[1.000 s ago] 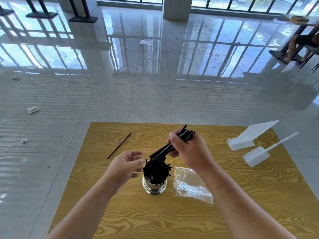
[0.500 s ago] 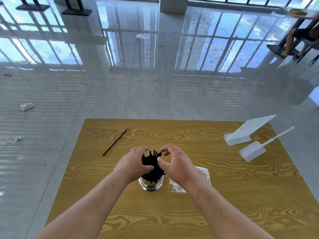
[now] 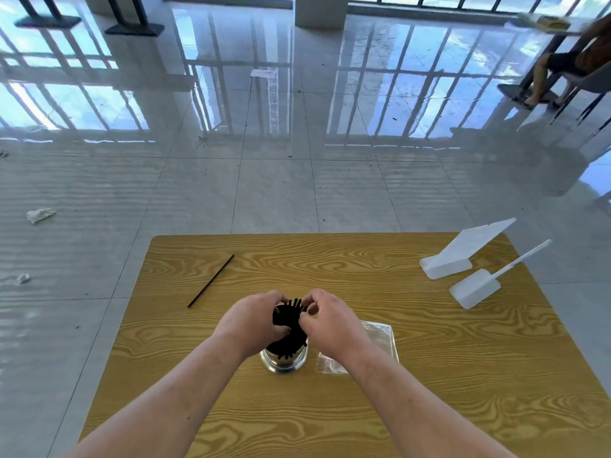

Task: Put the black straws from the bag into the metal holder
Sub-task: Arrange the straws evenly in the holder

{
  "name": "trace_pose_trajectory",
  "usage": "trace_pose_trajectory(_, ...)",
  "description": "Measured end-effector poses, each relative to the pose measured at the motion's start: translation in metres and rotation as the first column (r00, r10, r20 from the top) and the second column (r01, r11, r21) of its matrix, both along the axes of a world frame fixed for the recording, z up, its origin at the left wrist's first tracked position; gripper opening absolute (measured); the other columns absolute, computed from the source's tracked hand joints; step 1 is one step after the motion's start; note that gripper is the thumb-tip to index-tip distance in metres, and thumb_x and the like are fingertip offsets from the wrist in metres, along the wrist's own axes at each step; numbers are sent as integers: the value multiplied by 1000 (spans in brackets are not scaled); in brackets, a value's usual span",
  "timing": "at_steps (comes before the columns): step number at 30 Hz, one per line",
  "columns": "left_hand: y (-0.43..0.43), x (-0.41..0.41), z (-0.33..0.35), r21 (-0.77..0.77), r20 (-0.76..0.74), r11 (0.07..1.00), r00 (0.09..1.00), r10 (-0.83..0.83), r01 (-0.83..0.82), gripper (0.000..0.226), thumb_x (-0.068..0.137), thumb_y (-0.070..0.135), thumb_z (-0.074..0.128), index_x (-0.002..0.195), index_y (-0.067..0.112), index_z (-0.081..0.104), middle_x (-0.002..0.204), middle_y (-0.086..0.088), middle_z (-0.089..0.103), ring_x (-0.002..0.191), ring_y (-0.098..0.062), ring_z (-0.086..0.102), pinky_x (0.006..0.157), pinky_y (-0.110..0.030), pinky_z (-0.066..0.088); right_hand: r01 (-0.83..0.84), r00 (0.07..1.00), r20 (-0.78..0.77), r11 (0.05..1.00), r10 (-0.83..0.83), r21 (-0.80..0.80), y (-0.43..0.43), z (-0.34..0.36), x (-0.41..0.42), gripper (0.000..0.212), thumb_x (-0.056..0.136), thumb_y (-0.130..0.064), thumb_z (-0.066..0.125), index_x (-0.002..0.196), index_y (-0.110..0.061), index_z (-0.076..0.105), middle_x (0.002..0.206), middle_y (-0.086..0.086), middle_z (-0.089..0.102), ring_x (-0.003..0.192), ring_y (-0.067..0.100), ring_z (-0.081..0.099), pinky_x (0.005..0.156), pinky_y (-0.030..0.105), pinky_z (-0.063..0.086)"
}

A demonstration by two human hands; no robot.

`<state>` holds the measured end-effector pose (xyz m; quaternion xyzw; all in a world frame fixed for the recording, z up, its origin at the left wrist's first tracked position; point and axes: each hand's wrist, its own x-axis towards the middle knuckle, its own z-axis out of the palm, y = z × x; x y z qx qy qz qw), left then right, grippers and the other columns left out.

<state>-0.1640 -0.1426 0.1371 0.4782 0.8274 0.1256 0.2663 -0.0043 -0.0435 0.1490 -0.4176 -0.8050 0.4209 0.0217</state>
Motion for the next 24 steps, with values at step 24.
trace_pose_trajectory(24,-26,-50,108,320,39,917,970,240,-239,17,85,30,84,79,43,75,66,28,72,59,5,68,52,-26,56,69,987,-147,998,-68,1,7,21,-1,20,97,-17,58,86,-28,69,58,-14,65,44,5,45,45,25,38)
